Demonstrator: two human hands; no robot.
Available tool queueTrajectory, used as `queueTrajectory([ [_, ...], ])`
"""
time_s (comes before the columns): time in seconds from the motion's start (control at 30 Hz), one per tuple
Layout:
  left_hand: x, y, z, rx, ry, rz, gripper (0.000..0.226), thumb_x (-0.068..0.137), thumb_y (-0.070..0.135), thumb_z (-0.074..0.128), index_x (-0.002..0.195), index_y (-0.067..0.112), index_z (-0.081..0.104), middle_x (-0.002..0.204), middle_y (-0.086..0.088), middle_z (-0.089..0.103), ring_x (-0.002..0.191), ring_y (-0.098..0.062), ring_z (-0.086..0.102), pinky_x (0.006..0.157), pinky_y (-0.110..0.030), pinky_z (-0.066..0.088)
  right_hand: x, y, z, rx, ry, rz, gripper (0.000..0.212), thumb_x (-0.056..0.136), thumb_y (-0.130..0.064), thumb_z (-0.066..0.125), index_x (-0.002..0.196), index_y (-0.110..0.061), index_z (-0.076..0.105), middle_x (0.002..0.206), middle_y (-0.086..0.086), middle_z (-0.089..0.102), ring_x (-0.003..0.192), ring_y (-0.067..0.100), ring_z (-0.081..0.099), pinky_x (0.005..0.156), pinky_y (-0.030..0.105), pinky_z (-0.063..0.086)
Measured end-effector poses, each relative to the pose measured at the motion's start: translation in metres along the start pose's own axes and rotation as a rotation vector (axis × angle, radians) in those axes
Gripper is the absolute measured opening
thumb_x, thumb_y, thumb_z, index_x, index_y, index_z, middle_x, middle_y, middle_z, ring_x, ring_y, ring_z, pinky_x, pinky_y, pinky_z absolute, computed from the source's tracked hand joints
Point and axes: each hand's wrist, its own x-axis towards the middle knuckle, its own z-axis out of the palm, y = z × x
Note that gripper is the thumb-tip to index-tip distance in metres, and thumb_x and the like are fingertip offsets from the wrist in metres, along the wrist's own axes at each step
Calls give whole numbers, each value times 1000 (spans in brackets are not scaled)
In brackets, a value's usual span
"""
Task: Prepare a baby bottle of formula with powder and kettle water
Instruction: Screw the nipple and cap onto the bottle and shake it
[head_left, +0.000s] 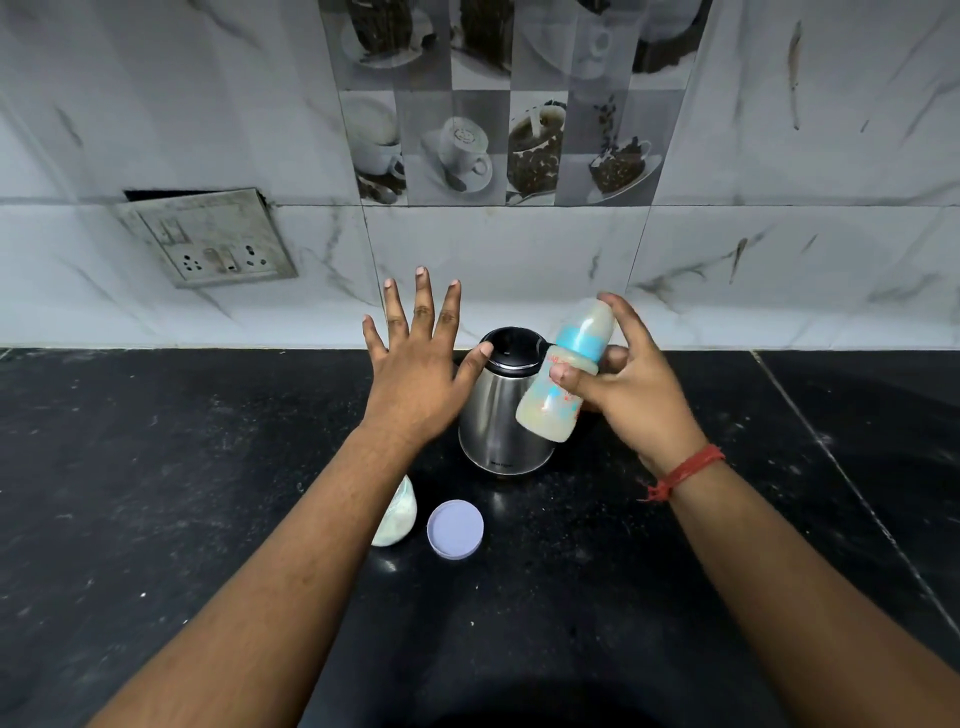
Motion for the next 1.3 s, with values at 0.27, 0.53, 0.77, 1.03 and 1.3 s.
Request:
queueTrajectory([
  [0.27, 1, 1, 1, 38, 0, 21, 82, 96, 73, 11, 164, 32, -10, 171, -4, -25, 155, -34, -28, 122, -66, -8, 6, -3, -4, 143, 211, -68, 86, 85, -12, 79, 147, -42, 27, 117, 11, 68, 100, 21, 72, 85, 45, 60],
  [0.53, 1, -4, 2, 68, -4, 22, 83, 95, 75, 8, 164, 32, -10, 170, -5, -25, 155, -35, -28, 121, -66, -9, 5, 0, -9, 292, 376, -97, 82, 83, -20, 80, 145, -42, 31, 117, 7, 69, 98, 20, 74, 78, 42, 63],
  [0.77, 2, -5, 2, 69, -2, 25, 83, 94, 75, 6, 163, 33, -11, 170, -4, -25, 154, -35, -29, 122, -66, -10, 0, -3, -6, 154, 191, -31, 79, 77, -25, 84, 137, -51, 40, 105, 7, 74, 95, 21, 75, 91, 55, 58],
  [1.03, 3, -3, 0, 59, -2, 23, 84, 91, 75, -3, 164, 33, -10, 171, -4, -24, 155, -34, -29, 123, -66, -9, -4, -1, 1, 18, -9, 22, 83, 78, -17, 85, 139, -50, 42, 106, 10, 72, 97, 25, 73, 95, 52, 56],
  [1.3, 2, -4, 2, 59, -1, 22, 84, 91, 75, -3, 164, 33, -6, 171, -3, -23, 155, -34, -28, 123, -65, -9, 0, -3, -2, 34, -12, -7, 84, 81, -7, 82, 141, -47, 40, 107, 9, 72, 97, 23, 73, 94, 47, 58],
])
